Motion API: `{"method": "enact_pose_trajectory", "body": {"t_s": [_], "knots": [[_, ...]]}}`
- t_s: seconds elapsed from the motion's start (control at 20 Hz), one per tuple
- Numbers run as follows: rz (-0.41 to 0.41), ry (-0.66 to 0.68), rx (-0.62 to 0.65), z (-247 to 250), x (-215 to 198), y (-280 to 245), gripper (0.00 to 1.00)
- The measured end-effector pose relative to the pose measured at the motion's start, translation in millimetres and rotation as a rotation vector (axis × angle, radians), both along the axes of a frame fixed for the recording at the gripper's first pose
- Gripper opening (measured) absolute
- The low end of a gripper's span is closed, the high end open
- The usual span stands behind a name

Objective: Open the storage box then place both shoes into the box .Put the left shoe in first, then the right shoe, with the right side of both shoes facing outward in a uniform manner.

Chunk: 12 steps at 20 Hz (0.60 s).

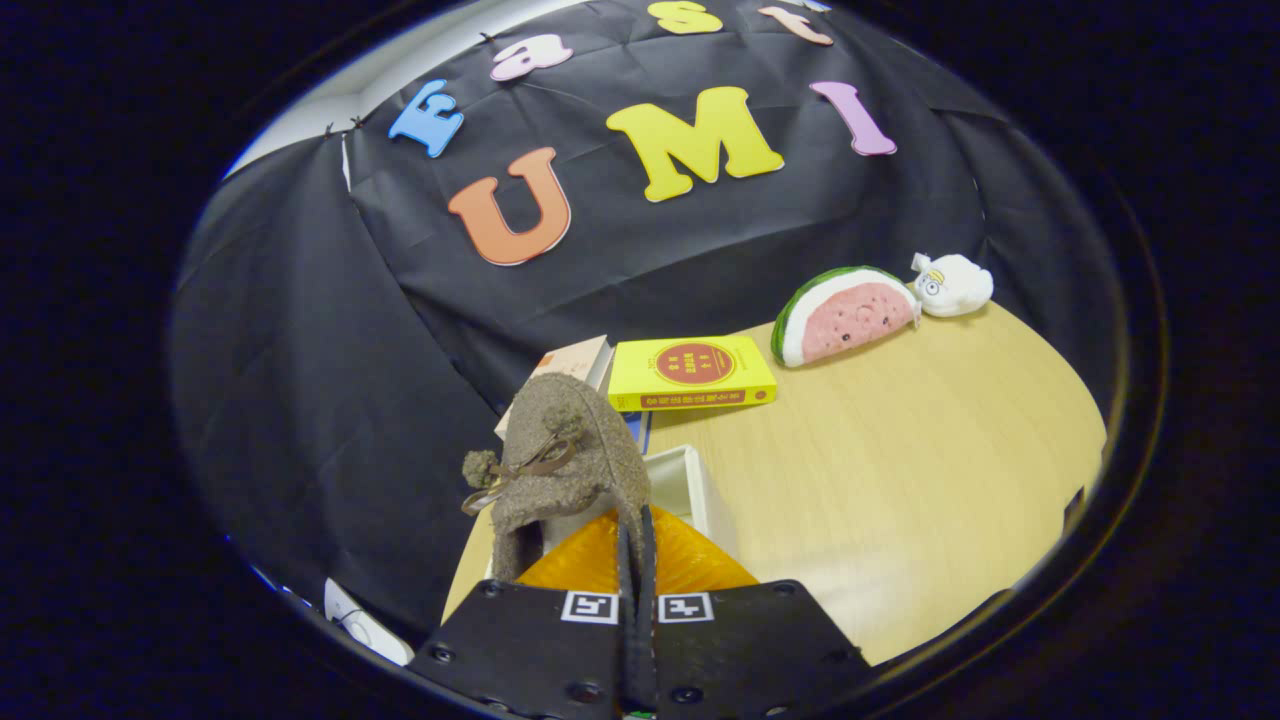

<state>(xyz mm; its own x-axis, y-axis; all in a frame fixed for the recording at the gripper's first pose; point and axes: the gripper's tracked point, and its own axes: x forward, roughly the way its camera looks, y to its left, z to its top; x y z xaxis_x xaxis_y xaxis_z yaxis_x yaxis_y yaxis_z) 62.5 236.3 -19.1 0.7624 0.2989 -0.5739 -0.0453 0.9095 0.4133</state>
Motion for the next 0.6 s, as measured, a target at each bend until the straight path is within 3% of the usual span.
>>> {"method": "enact_pose_trajectory", "body": {"t_s": [0.6], "knots": [[-0.114, -0.047, -0.102, -57, -17, 6, 0.00]]}}
